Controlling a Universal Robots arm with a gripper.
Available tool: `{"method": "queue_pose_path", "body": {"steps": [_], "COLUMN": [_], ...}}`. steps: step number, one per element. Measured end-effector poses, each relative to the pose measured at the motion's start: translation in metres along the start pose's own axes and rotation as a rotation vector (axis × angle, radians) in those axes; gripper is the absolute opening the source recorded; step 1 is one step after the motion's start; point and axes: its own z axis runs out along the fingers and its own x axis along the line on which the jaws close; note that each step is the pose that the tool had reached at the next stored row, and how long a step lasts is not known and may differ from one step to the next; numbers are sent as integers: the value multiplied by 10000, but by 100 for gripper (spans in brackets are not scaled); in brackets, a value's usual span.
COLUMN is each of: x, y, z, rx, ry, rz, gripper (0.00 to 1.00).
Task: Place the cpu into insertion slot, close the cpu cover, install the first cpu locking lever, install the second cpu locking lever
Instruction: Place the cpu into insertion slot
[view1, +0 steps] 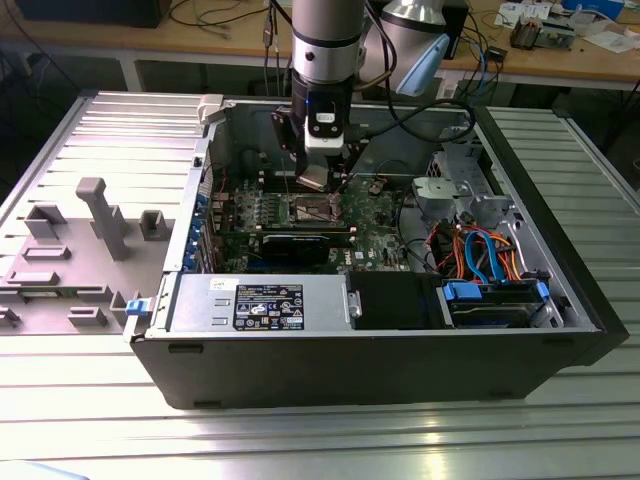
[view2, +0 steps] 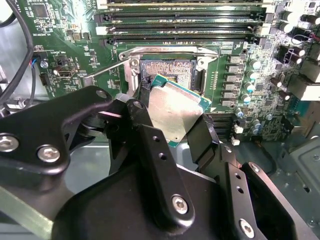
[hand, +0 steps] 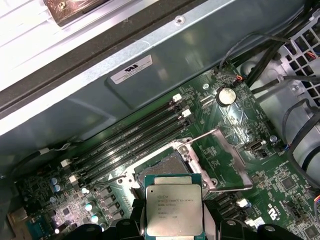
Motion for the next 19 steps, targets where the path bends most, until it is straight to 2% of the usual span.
{"method": "queue_pose_path", "body": {"steps": [19], "x": [0], "y": [0], "z": [0], "rx": [-5], "ry": [-20], "rz": [313], "gripper": [55]}}
